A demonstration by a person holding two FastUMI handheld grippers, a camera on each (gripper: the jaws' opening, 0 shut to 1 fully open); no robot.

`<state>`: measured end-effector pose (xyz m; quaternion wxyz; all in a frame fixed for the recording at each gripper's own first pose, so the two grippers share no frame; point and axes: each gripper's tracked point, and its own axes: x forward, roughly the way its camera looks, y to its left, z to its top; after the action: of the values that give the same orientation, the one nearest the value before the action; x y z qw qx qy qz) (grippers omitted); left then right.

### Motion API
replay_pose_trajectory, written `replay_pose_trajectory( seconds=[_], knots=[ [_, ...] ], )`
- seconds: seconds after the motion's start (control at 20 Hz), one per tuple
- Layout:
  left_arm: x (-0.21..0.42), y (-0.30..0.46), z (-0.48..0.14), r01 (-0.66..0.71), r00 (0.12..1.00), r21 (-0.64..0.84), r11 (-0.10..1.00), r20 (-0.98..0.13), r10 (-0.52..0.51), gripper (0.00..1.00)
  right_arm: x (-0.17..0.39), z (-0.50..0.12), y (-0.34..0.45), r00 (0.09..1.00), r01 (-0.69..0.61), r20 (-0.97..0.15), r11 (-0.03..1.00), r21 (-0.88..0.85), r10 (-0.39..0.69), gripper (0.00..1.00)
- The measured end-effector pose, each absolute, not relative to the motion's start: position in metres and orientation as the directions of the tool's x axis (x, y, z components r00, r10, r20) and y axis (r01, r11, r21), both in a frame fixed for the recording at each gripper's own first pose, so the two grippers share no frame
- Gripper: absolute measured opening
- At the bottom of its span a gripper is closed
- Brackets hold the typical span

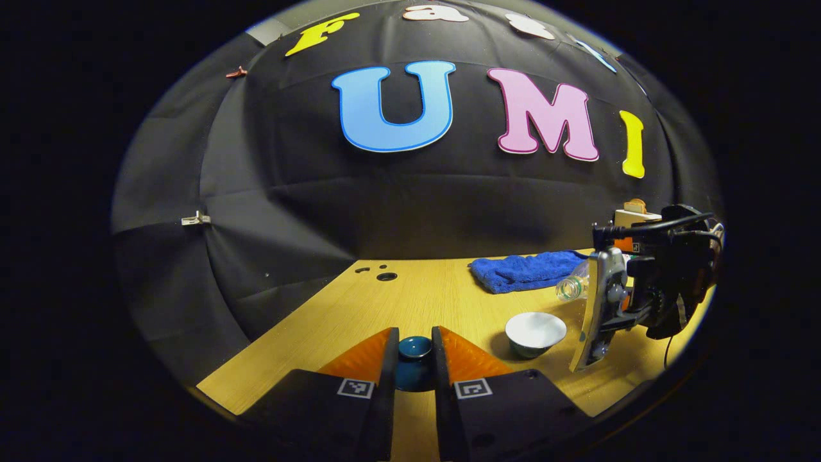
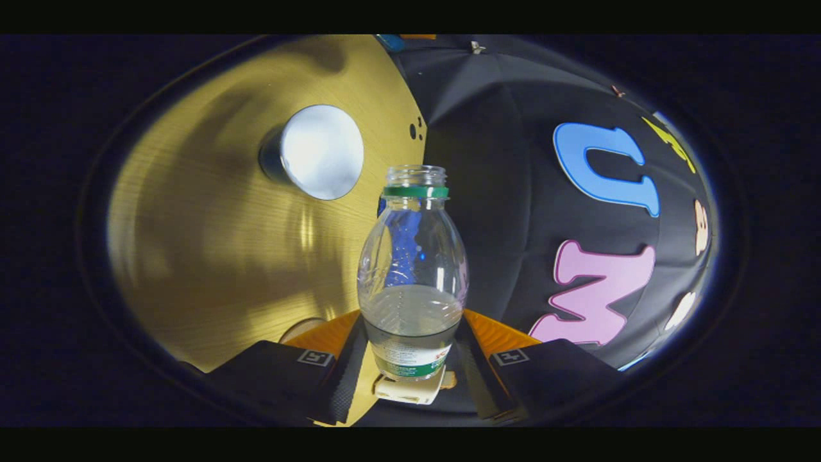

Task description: Open the teacup lid with one hand, grasp the water bottle and pour water into the teacup with the other hand; after pouring, place the water bottle on the coaster and then close the teacup lid.

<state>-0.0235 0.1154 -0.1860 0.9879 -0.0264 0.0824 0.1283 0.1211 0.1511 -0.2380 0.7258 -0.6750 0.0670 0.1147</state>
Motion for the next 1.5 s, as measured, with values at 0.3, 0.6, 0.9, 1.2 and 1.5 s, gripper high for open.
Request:
replay_pose_trajectory(
  seconds=[0.3, 0.6, 0.9, 1.2, 1.5],
  knots=[
    [-0.026, 0.118, -0.188, -0.261, 0.953, -0.033, 0.965, -0.17, 0.252, 0.31, 0.126, -0.231, 0.157, 0.97, -0.227, -0.228, -0.025, -0.974, 0.09, 0.74],
    [-0.028, 0.12, -0.187, -0.265, 0.952, -0.037, 0.964, -0.171, 0.255, 0.34, 0.128, -0.222, 0.157, 0.974, -0.19, -0.198, -0.075, -0.979, 0.11, 0.74],
    [-0.03, 0.122, -0.189, -0.273, 0.95, -0.043, 0.961, -0.173, 0.262, 0.31, 0.136, -0.213, 0.157, 0.98, -0.15, -0.162, -0.099, -0.984, 0.119, 0.74],
    [-0.028, 0.123, -0.19, -0.271, 0.951, -0.042, 0.962, -0.169, 0.261, 0.31, 0.142, -0.201, 0.157, 0.984, -0.104, -0.122, -0.138, -0.985, 0.132, 0.74],
    [-0.029, 0.124, -0.19, -0.273, 0.95, -0.048, 0.961, -0.168, 0.262, 0.31, 0.147, -0.193, 0.157, 0.986, -0.054, -0.081, -0.173, -0.983, 0.149, 0.74]
  ],
)
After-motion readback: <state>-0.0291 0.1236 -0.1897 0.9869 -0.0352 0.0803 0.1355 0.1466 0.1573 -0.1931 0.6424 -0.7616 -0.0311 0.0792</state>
